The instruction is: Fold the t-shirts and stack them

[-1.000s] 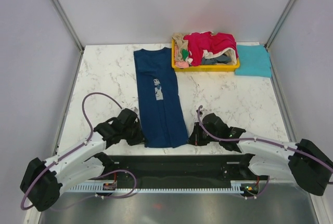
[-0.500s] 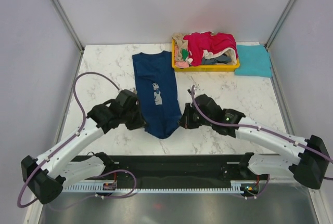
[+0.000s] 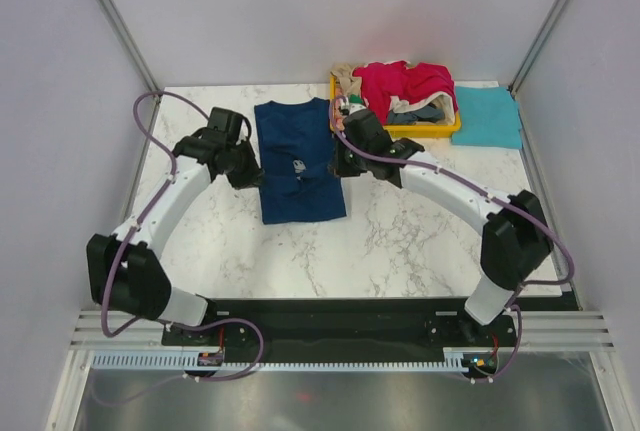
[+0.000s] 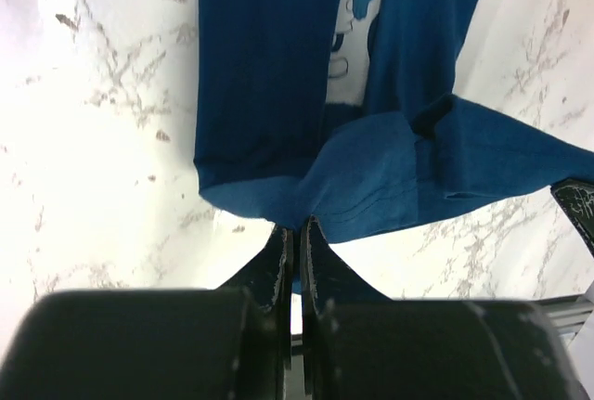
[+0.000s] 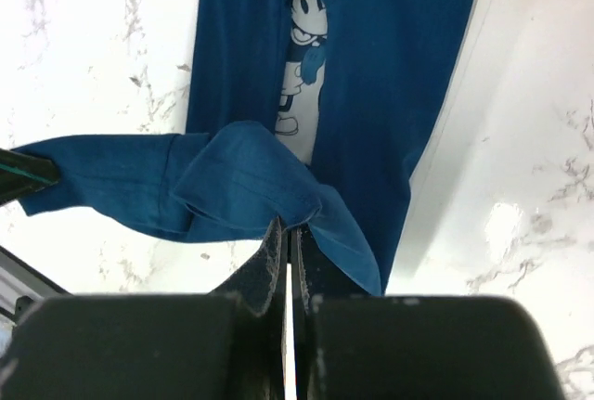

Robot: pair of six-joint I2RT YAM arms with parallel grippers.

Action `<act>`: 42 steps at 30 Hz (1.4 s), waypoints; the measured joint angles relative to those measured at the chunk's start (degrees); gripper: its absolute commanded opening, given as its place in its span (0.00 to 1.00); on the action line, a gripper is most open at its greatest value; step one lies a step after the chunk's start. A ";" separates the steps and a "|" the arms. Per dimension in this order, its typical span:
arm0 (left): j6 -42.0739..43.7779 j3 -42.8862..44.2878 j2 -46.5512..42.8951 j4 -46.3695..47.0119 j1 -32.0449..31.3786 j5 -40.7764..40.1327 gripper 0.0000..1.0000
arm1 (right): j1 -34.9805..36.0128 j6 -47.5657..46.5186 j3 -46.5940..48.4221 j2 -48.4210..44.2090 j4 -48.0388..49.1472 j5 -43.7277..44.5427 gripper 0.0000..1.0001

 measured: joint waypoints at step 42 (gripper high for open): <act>8.28 61.09 57.11 -9.14 13.64 16.81 0.66 | -11.41 -5.68 49.09 41.77 -7.19 -8.41 0.82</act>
